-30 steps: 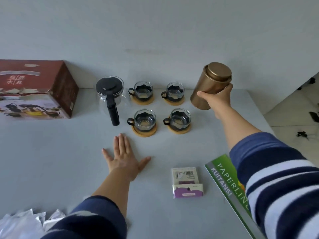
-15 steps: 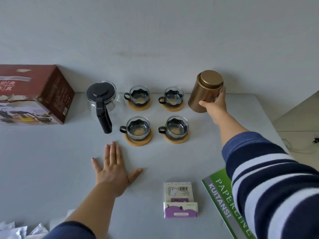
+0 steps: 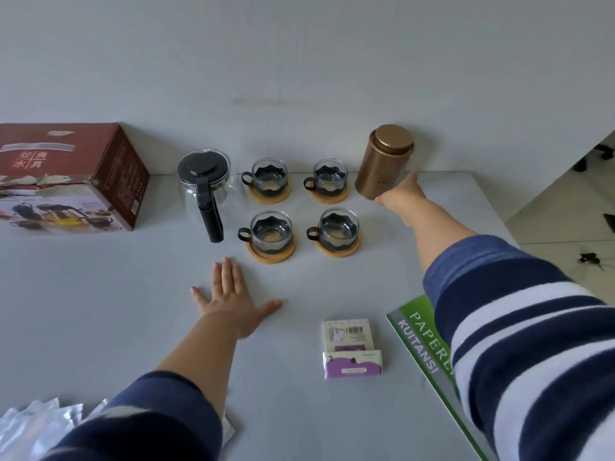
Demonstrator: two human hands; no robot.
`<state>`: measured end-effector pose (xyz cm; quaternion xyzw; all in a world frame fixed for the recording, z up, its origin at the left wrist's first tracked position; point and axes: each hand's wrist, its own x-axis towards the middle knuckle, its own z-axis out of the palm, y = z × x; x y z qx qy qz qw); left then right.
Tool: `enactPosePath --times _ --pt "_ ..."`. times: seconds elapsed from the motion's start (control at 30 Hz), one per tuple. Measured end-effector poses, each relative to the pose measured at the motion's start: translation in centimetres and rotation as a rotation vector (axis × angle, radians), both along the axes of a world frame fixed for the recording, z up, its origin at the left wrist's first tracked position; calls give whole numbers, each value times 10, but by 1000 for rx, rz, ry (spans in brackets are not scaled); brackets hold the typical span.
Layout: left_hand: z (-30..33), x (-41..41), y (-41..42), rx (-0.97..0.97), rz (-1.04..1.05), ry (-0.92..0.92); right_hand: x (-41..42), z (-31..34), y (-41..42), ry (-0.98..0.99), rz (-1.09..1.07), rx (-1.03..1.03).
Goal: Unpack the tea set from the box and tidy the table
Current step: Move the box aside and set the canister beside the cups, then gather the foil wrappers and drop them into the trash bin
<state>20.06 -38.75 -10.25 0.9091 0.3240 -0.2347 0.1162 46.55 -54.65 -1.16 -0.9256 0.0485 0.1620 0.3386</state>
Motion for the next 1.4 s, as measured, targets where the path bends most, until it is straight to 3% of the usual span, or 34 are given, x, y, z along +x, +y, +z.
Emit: enactPosePath --times 0.13,0.3,0.67,0.9,1.1,1.27,1.4 --pt "24 -16 18 -65 -93 -112 -64 24 4 -96 229 -157" --pt "48 -86 47 -65 -92 -171 -172 28 18 -95 377 -95" --pt "44 -295 118 34 136 -236 -377 -17 50 151 504 -131" --pt "20 -367 133 12 486 -174 -435 -62 70 36 427 -255" --pt "14 -362 108 85 492 -309 -462 -81 89 -90 383 -378" --pt "20 -342 78 -88 446 -401 -488 -71 118 -2 251 -249" --pt "23 -331 73 -354 573 -518 -504 -65 134 151 127 -68"
